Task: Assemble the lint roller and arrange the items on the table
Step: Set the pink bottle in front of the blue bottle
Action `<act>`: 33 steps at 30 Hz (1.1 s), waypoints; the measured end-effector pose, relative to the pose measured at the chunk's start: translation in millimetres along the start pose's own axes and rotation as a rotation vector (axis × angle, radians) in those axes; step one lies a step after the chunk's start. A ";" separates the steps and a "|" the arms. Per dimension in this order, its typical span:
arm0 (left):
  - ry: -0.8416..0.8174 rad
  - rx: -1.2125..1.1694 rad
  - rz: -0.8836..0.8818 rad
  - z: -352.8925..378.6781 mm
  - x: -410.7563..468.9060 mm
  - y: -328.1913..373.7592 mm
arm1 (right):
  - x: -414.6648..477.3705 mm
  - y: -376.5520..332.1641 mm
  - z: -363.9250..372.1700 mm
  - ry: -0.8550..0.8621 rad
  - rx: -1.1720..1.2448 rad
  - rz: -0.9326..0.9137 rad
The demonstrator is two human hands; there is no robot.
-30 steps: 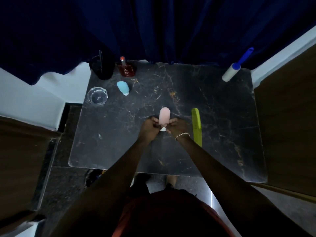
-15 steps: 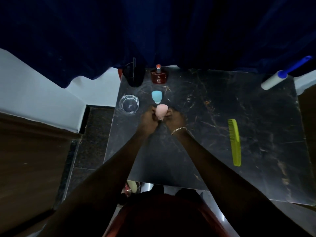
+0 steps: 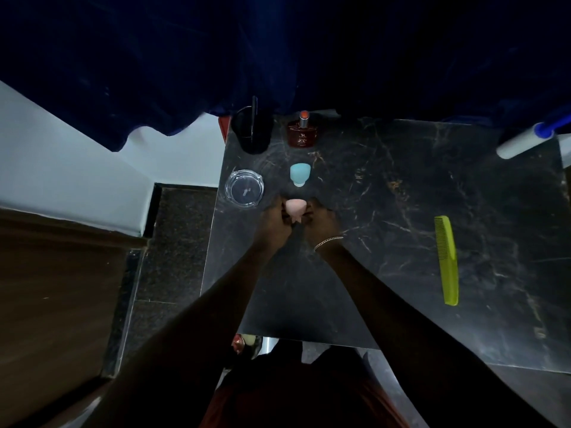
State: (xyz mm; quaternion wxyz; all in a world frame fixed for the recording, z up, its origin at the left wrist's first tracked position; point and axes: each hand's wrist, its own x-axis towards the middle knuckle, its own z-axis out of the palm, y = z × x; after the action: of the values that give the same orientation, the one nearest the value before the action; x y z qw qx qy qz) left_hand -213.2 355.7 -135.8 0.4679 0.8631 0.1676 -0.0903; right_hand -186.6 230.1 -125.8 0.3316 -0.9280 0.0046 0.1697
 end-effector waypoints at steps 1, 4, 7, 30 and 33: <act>-0.003 -0.002 0.001 -0.4 0.1 0.3 | 0.5 -0.2 0.4 -0.006 0.001 -0.002; -0.012 -0.018 0.015 -1.8 1.0 -0.2 | 0.8 0.7 1.9 0.002 -0.017 -0.024; -0.028 -0.017 0.026 -3.1 0.4 -2.1 | 0.2 2.4 4.3 0.009 -0.033 -0.024; -0.011 0.177 0.073 -8.7 -94.3 -36.5 | -80.1 39.6 -15.2 0.030 -0.177 -0.209; 0.011 0.318 0.224 1.1 -110.3 -34.9 | -102.0 52.0 -22.0 0.075 -0.305 -0.267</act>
State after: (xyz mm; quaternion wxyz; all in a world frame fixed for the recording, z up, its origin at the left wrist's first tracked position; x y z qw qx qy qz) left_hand -328.5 349.9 -129.1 0.3319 0.9398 0.0568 -0.0583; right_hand -282.2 165.3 -109.4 0.2064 -0.9655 -0.1319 0.0884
